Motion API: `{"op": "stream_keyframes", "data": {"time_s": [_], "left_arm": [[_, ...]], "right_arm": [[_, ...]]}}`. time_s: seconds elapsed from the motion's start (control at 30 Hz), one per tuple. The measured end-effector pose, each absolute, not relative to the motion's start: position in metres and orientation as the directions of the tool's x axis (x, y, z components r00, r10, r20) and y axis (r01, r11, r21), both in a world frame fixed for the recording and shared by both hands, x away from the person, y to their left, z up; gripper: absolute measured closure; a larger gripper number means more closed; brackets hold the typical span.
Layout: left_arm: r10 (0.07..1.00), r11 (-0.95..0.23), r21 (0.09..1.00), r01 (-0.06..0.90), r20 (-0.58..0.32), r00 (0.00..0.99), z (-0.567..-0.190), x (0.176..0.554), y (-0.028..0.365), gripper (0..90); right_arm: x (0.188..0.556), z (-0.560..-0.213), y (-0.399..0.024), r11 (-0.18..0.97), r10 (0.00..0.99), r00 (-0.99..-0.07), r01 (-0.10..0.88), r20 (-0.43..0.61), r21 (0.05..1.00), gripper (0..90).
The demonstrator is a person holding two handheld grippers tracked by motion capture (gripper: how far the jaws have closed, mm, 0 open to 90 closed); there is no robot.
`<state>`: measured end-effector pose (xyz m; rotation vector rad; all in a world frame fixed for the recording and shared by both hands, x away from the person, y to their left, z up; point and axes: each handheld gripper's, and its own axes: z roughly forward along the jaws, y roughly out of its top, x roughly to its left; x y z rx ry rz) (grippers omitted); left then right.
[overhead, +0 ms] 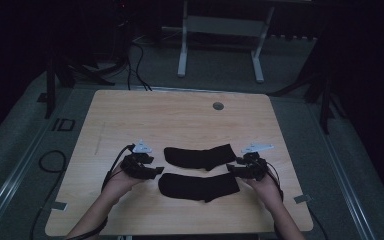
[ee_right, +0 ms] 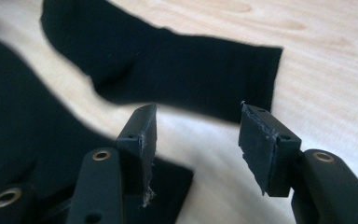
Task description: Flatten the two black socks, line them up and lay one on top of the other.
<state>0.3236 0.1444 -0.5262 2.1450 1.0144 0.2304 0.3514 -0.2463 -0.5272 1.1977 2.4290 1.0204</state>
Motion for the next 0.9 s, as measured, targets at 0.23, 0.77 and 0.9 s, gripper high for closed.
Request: {"op": "stream_keyframes", "data": {"time_s": [0.23,0.77,0.9], "left_arm": [[0.722,-0.41,0.685,0.603,-0.161,0.673,-0.537,0.31,0.14,40.2],[0.705,-0.456,0.669,0.588,-0.132,0.697,-0.558,0.307,0.123,55.9],[0.702,-0.463,0.668,0.583,-0.124,0.701,-0.561,0.307,0.121,61.9]], "right_arm": [[0.331,-0.537,-0.253,0.421,0.768,-0.632,0.619,0.103,0.663,46.4],[0.313,-0.554,-0.248,0.469,0.775,-0.631,0.604,0.029,0.644,56.7],[0.31,-0.554,-0.245,0.484,0.764,-0.645,0.593,0.02,0.644,65.0]]}}
